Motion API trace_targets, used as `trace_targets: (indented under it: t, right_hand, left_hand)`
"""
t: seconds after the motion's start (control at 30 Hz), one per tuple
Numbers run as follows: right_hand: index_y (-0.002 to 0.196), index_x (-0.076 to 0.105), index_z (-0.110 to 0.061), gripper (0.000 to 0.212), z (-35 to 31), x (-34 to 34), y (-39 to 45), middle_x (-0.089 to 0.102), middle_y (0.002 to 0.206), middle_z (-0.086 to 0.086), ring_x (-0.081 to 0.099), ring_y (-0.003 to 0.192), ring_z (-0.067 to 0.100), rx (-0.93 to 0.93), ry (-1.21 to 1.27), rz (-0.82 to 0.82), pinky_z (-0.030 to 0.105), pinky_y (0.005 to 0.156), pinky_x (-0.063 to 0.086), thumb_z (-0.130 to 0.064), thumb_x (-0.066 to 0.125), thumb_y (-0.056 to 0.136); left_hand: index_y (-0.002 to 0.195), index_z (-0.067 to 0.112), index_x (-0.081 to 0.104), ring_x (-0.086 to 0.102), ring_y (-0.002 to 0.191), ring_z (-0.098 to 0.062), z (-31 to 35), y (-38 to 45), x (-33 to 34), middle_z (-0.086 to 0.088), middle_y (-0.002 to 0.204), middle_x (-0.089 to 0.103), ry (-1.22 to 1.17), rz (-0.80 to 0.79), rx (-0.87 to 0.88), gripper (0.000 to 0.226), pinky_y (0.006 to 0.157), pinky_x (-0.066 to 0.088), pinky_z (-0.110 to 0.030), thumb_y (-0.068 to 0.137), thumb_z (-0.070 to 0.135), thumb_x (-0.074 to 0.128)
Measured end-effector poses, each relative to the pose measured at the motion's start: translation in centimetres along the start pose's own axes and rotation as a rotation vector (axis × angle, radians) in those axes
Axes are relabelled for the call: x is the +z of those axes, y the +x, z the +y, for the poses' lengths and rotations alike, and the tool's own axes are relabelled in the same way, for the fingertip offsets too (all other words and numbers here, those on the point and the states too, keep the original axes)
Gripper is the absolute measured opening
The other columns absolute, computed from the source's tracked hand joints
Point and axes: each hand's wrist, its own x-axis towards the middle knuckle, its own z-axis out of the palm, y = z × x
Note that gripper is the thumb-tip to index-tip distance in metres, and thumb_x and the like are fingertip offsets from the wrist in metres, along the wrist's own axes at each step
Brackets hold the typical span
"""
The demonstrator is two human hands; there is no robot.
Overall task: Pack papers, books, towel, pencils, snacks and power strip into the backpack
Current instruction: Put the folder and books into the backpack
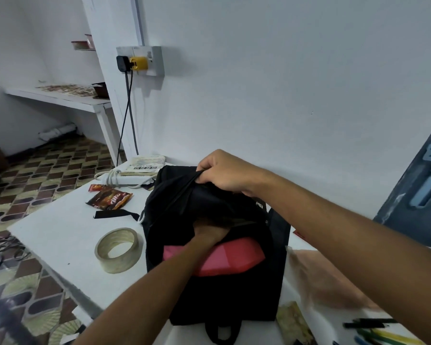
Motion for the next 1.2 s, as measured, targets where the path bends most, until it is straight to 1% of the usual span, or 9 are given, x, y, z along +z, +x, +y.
trace_targets:
  t: [0.1,0.23,0.3,0.37,0.43,0.5,0.73,0.93,1.2]
  right_hand:
    - [0.087,0.067,0.0,0.018,0.2,-0.5,0.4,0.058,0.073,0.01,0.051,0.07,0.018,-0.05,-0.101,0.07,0.028,0.066,0.038,-0.016,0.059,0.087]
    - [0.085,0.067,-0.003,0.022,1.0,-0.6,1.3,0.068,0.088,0.015,0.062,0.085,0.028,-0.066,-0.198,0.145,0.031,0.069,0.044,-0.022,0.058,0.087]
    - [0.084,0.067,-0.004,0.022,1.2,-0.3,1.7,0.068,0.086,0.014,0.062,0.085,0.027,-0.077,-0.228,0.144,0.032,0.071,0.046,-0.024,0.059,0.087]
    - [0.081,0.067,-0.006,0.021,1.4,0.2,1.8,0.068,0.084,0.013,0.061,0.079,0.025,-0.084,-0.234,0.108,0.031,0.068,0.044,-0.024,0.059,0.087]
    - [0.081,0.067,-0.008,0.018,1.3,0.7,1.9,0.067,0.083,0.012,0.059,0.078,0.022,-0.093,-0.234,0.08,0.029,0.066,0.041,-0.024,0.059,0.087]
    - [0.084,0.067,-0.01,0.016,1.2,1.2,2.0,0.068,0.085,0.011,0.06,0.082,0.023,-0.11,-0.242,0.044,0.03,0.069,0.043,-0.025,0.061,0.087]
    - [0.118,0.051,-0.024,0.067,1.5,1.5,2.5,0.058,0.111,-0.006,0.057,0.101,0.021,-0.023,-0.541,-0.119,0.037,0.087,0.049,-0.028,0.085,0.061]
    - [0.105,0.062,-0.025,0.047,2.8,2.8,5.5,0.064,0.105,0.001,0.061,0.095,0.026,0.069,-0.65,-0.105,0.035,0.076,0.05,-0.019,0.082,0.063]
    - [0.074,0.055,-0.033,0.037,4.2,3.5,10.1,0.062,0.083,-0.01,0.061,0.083,0.017,0.128,-0.612,-0.233,0.031,0.067,0.049,-0.019,0.084,0.057]
  left_hand:
    - [0.117,0.013,0.061,0.06,0.11,-0.03,1.3,-5.3,-4.0,-0.011,0.117,0.064,0.118,0.094,0.206,0.048,0.092,0.047,-0.034,0.087,0.05,0.054]
    - [0.084,0.013,0.057,0.057,0.065,-0.022,-0.6,-12.1,-8.6,-0.005,0.073,0.06,-0.174,0.728,0.915,0.014,0.057,0.047,-0.03,0.082,0.022,0.066]
    - [0.079,0.012,0.045,0.049,0.062,-0.023,-2.6,-13.0,-10.2,-0.009,0.069,0.052,-0.255,1.09,0.952,0.027,0.056,0.04,-0.029,0.077,0.014,0.072]
    - [0.088,0.011,0.045,0.051,0.08,-0.023,-4.5,-12.8,-11.9,-0.013,0.085,0.054,-0.271,1.221,0.755,0.037,0.072,0.043,-0.029,0.072,0.024,0.076]
    - [0.105,0.012,0.051,0.052,0.1,-0.019,-6.3,-11.9,-12.9,-0.008,0.107,0.057,-0.253,1.038,0.542,0.05,0.091,0.042,-0.03,0.07,0.039,0.075]
    - [0.099,0.018,0.062,0.061,0.09,-0.011,-7.7,-10.7,-13.4,0.004,0.096,0.066,-0.4,0.784,0.411,0.034,0.083,0.052,-0.036,0.075,0.04,0.072]
    - [0.072,0.025,0.064,0.057,0.062,-0.008,-8.3,-8.0,-15.0,0.006,0.065,0.063,-0.547,0.648,0.361,0.013,0.063,0.045,-0.026,0.08,0.025,0.073]
    - [0.081,0.012,0.067,0.065,0.071,-0.029,-13.0,-3.8,-17.2,-0.014,0.078,0.069,-0.702,0.409,0.322,0.014,0.067,0.053,-0.04,0.09,0.023,0.064]
    - [0.1,0.018,0.066,0.059,0.096,-0.021,-19.7,9.6,-17.8,0.0,0.095,0.066,-0.221,0.372,0.133,0.017,0.079,0.043,-0.03,0.086,0.015,0.056]
